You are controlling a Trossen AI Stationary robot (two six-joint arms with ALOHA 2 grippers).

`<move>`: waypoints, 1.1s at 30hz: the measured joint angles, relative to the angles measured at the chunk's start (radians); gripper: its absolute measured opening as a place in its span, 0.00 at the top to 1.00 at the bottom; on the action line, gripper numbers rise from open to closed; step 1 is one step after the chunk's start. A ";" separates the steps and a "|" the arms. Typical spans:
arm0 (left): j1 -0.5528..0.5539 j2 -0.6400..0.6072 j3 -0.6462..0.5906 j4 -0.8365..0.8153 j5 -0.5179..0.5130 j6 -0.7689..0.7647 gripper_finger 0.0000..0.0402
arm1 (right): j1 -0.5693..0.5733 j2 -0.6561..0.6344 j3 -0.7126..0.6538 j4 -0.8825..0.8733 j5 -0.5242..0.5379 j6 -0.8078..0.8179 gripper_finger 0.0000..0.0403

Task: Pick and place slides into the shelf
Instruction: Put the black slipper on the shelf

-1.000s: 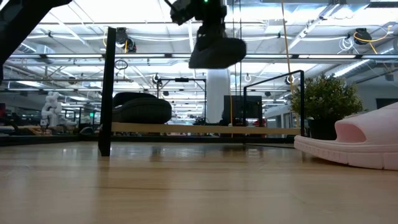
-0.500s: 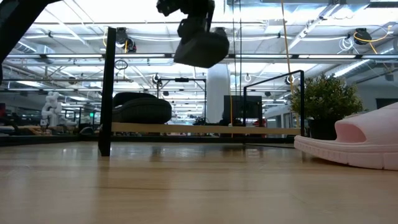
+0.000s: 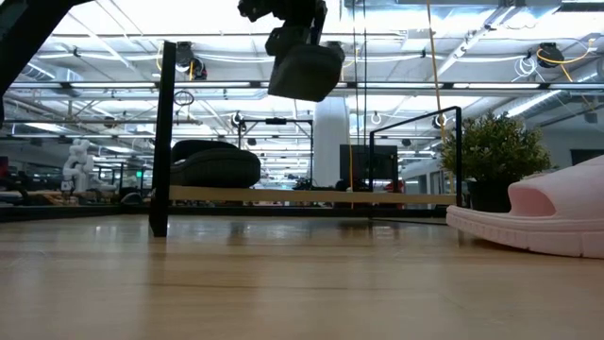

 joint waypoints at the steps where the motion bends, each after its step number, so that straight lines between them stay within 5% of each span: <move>1: 0.000 0.000 0.000 0.000 0.000 0.012 0.88 | 0.000 0.000 0.000 0.000 0.000 0.000 0.60; 8: 0.006 0.000 0.000 0.001 0.042 0.102 0.88 | 0.000 0.000 0.000 -0.035 0.000 0.037 0.60; 22: 0.010 0.000 0.000 0.188 0.067 0.106 0.88 | 0.016 0.030 0.000 -0.432 -0.005 0.078 0.60; 33: 0.034 0.000 0.000 0.230 0.085 0.124 0.88 | 0.133 0.085 0.000 -0.449 -0.006 0.003 0.60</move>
